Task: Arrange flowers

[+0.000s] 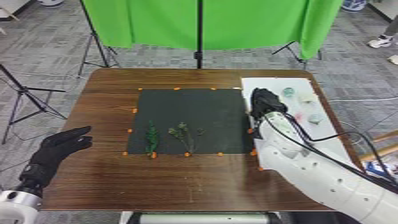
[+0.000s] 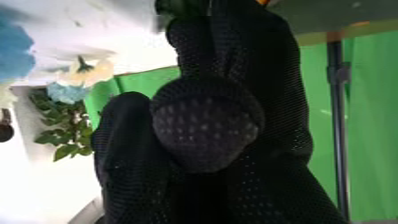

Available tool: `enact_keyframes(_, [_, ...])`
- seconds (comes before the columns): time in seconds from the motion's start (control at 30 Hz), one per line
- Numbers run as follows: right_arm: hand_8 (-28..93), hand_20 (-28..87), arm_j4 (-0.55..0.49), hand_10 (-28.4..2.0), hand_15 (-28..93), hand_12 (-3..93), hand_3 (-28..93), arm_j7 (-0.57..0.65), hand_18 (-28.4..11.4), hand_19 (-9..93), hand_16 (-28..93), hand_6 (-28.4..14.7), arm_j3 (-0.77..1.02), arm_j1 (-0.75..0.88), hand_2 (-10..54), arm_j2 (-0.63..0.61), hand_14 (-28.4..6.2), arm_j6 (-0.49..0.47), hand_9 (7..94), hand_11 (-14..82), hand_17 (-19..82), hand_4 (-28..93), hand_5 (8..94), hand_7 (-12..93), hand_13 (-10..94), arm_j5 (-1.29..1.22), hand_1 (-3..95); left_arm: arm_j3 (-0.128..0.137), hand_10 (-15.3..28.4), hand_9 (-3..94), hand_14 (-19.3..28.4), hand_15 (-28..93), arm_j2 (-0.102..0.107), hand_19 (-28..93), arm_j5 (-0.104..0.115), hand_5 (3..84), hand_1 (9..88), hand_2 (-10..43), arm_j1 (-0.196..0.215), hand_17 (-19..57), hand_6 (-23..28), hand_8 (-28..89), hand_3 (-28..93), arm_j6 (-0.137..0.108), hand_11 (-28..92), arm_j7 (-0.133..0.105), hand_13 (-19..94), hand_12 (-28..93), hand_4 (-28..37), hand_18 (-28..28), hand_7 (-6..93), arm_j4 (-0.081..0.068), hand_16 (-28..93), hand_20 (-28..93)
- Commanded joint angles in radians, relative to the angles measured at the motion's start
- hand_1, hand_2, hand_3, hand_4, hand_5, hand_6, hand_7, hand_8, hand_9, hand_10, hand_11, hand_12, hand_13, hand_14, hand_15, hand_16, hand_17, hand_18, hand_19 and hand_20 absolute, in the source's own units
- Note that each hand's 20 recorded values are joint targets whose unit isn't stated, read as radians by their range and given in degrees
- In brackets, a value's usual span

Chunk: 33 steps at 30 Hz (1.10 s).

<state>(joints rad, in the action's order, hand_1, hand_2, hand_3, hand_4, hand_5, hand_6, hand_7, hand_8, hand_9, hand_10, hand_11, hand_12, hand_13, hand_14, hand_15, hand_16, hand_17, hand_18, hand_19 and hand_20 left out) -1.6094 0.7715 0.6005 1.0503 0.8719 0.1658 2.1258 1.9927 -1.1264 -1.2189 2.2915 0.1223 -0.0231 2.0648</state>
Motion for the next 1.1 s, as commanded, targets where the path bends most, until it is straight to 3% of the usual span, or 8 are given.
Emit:
enact_keyframes(0.03, [18,46,-0.1,-11.3,58,46.1,-24,-0.033,-3.3,84,23,-5.9,0.067,-0.03,-9.5,-0.051,0.6,0.043,90.8,15.3,75,51,70.6,40,94,-0.001,94.6,0.003,15.1,46.0,19.6,21,-0.01,19,-0.006,45.7,32.4,-3.3,0.014,9.8,5.8,-5,61,0.008,17,0.009,38,11,-16.2,15.2,9.6,0.003,0,22])
enact_keyframes(0.27, [18,46,-0.153,-11.3,59,46.4,-24,-0.03,-3.1,85,24,-5.7,0.083,-0.014,-9.5,-0.05,0.6,-0.005,90.7,15.5,75,53,70.4,41,94,-0.017,94.6,0.003,15.0,45.9,19.6,21,-0.012,19,-0.007,45.7,32.3,-3.3,0.013,9.8,5.8,-5,61,0.01,17,0.01,38,11,-16.1,15.2,9.6,0.003,0,22])
enact_keyframes(0.4, [19,46,-0.18,-12.3,58,40.8,-23,0.012,-3.4,84,24,-6.3,0.129,0.013,-9.5,-0.053,-0.1,-0.21,89.2,20.0,75,51,71.4,36,94,-0.027,86.9,0.005,15.0,45.9,19.6,21,-0.011,19,-0.009,45.6,32.4,-3.3,0.013,9.8,5.8,-5,61,0.015,17,0.014,38,11,-16.2,15.2,9.6,0.005,0,22])
enact_keyframes(0.43, [19,45,-0.18,-13.7,58,33.4,13,0.024,-3.6,84,24,-6.5,0.13,0.009,-9.5,-0.051,-0.4,-0.261,87.8,24.8,75,26,72.2,33,94,-0.034,68.3,0.008,15.0,45.8,19.6,21,-0.012,19,-0.007,45.6,32.4,-3.3,0.017,9.8,5.9,-5,61,0.013,17,0.012,38,11,-16.2,15.2,9.6,0.007,0,22])
enact_keyframes(0.47, [7,45,-0.181,-14.6,58,29.2,38,0.031,-4.1,85,24,-6.9,0.128,0.005,-9.5,-0.051,-0.8,-0.305,87.3,27.1,75,9,73.7,31,94,-0.029,52.8,0.008,15.0,45.8,19.6,21,-0.013,19,-0.005,45.7,32.3,-3.3,0.018,9.8,5.9,-5,61,0.01,17,0.012,38,11,-16.2,15.1,9.6,0.007,0,22])
enact_keyframes(0.5, [-3,44,-0.179,-15.5,58,25.9,56,0.049,-4.8,87,24,-7.4,0.125,-0.004,-9.5,-0.045,-1.3,-0.374,87.5,28.7,75,-3,75.5,28,94,-0.021,39.9,0.009,15.0,45.8,19.6,21,-0.014,19,-0.006,45.6,32.3,-3.3,0.019,9.8,5.9,-5,61,0.01,17,0.013,38,11,-16.2,15.1,9.6,0.007,0,22])
enact_keyframes(0.53, [-5,44,-0.178,-15.9,59,25.2,59,0.058,-5.2,87,24,-7.6,0.123,-0.006,-9.5,-0.046,-1.6,-0.403,87.9,29.0,75,-7,76.3,28,94,-0.039,35.5,0.009,15.0,45.8,19.6,21,-0.013,19,-0.007,45.7,32.3,-3.3,0.019,9.8,5.9,-5,61,0.011,17,0.014,38,11,-16.2,15.1,9.6,0.007,0,22])
enact_keyframes(1.1, [-3,38,-0.139,-16.4,62,27.0,55,0.13,-5.4,91,21,-8.7,0.086,0.002,-9.5,-0.032,-1.6,-0.526,91.0,34.3,76,-7,81.5,25,94,-0.03,22.9,0.004,15.0,45.7,19.6,21,-0.011,19,-0.008,45.6,32.2,-3.3,0.011,9.8,5.9,-5,61,0.028,17,0.023,38,11,-16.1,15.1,9.5,0.004,0,22])
